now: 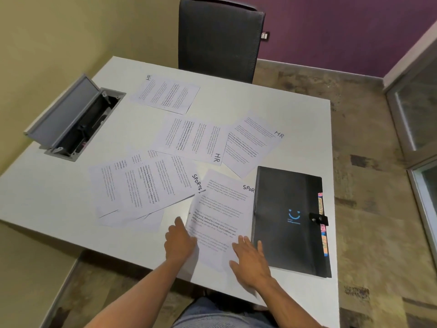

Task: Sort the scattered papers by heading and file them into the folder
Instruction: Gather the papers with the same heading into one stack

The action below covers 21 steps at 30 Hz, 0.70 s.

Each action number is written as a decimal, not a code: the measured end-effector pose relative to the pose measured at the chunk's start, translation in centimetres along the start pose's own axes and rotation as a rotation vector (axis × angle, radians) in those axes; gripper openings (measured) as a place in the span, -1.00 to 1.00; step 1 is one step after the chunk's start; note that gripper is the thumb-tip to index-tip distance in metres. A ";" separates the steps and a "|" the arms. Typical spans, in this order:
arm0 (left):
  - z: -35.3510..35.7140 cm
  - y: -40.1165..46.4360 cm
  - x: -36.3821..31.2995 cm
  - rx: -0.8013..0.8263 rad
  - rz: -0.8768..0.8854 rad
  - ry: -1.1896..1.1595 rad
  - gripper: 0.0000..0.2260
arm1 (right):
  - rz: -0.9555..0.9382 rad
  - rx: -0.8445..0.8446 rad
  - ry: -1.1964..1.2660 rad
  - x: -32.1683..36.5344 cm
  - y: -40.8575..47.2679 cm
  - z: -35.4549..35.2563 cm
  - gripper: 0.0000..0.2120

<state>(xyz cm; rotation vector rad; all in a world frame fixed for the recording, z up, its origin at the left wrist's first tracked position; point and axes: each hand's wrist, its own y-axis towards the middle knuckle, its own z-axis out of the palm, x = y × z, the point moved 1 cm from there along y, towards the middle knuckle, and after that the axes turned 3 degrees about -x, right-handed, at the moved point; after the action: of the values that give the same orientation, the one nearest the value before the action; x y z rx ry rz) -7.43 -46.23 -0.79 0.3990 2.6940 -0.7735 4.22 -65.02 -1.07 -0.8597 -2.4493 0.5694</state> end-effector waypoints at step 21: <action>-5.7 -7.3 -0.9 -0.014 0.131 -0.602 -0.76 | 0.180 -0.137 1.195 -1.7 0.4 -2.6 -0.66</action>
<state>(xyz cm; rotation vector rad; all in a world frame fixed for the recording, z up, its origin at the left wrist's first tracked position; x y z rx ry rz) -10.30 -49.19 7.51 0.2787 2.0892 -0.6989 7.00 -65.28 0.29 -1.0535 -1.3270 -0.0967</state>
